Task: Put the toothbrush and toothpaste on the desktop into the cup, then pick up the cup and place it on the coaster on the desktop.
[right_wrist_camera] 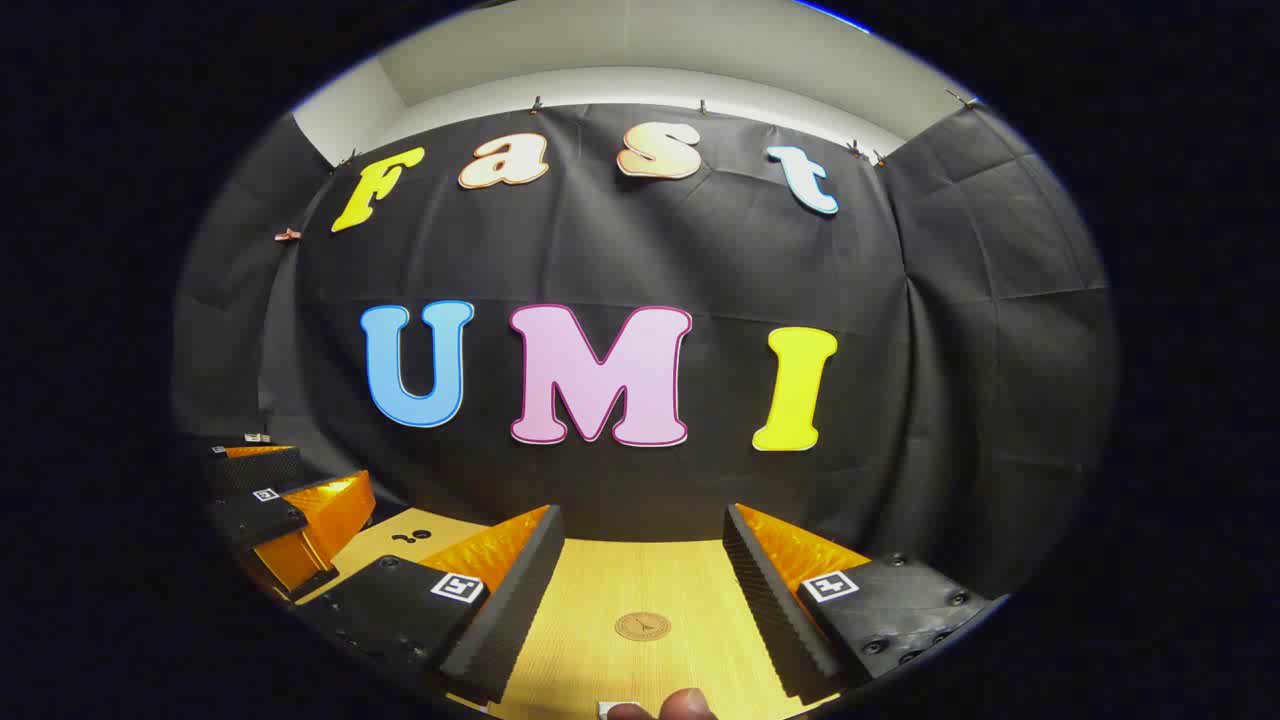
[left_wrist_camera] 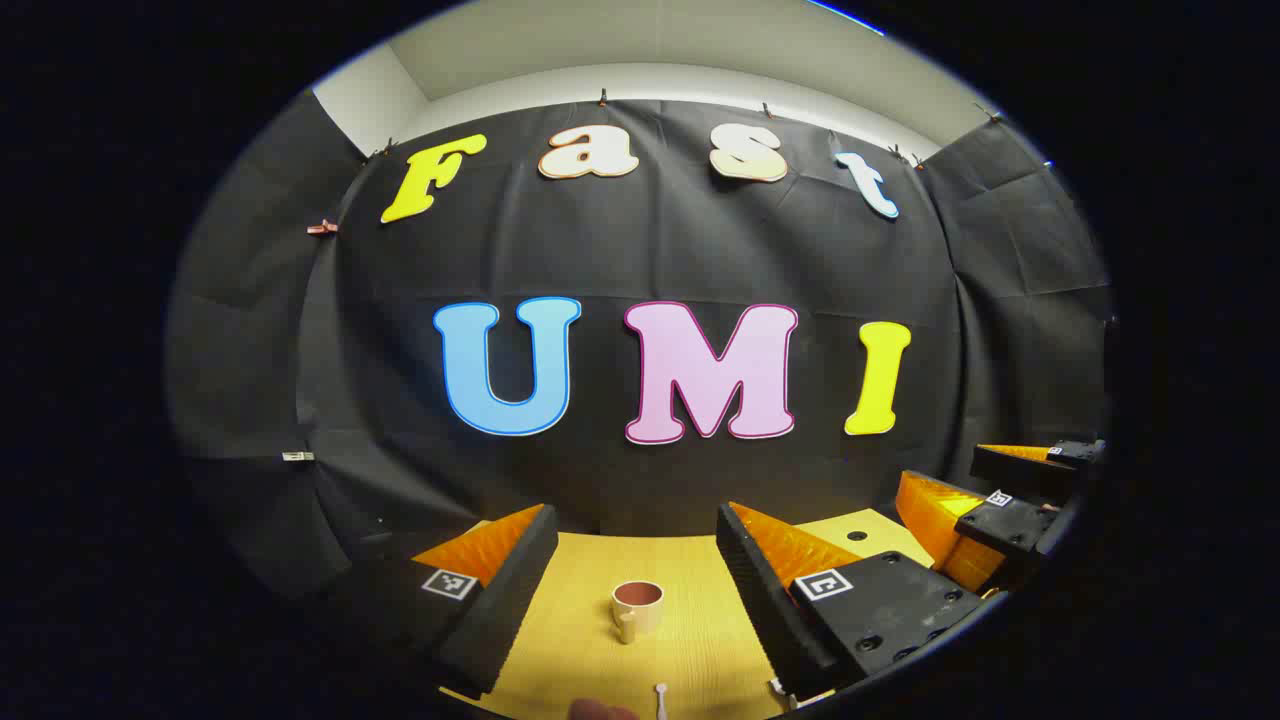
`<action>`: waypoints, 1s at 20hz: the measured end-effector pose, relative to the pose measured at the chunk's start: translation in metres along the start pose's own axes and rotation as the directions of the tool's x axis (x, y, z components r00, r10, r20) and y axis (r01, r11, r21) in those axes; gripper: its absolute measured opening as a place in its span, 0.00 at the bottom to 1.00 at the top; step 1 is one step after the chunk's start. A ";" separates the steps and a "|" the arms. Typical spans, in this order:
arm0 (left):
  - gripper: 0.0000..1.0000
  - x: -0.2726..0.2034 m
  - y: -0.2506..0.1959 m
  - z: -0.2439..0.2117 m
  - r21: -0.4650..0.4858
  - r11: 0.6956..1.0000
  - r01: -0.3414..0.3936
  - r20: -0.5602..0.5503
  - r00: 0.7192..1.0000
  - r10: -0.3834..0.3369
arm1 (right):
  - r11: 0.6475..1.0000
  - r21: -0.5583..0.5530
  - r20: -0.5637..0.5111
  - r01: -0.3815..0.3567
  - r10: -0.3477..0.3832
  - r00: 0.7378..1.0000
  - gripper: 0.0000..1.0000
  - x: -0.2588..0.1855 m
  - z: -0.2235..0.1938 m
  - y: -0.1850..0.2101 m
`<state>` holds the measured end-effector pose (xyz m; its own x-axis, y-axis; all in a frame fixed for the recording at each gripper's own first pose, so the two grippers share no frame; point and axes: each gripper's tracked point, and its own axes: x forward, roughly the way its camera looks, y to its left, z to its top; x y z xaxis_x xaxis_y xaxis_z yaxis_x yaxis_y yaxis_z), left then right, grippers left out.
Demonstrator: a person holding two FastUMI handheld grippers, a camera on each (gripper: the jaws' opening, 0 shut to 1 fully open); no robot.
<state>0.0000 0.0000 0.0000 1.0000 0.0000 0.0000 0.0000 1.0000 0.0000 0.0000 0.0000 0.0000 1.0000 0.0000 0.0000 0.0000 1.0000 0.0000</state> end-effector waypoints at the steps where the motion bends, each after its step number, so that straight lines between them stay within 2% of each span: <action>1: 0.99 0.001 0.000 -0.001 0.000 1.000 -0.001 -0.002 1.000 0.001 | 1.000 -0.001 0.000 0.003 -0.003 1.000 0.98 0.000 0.000 -0.001; 20: 0.99 0.004 -0.013 -0.005 0.008 1.000 0.017 -0.021 1.000 -0.017 | 1.000 0.001 -0.013 0.031 -0.031 0.999 0.98 -0.001 -0.001 -0.006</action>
<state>0.0036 -0.0135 -0.0051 0.9996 -0.0170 -0.0207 0.0172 0.9998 0.0080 -0.0010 -0.0065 -0.0014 0.9994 -0.0311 -0.0127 0.0312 0.9995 0.0015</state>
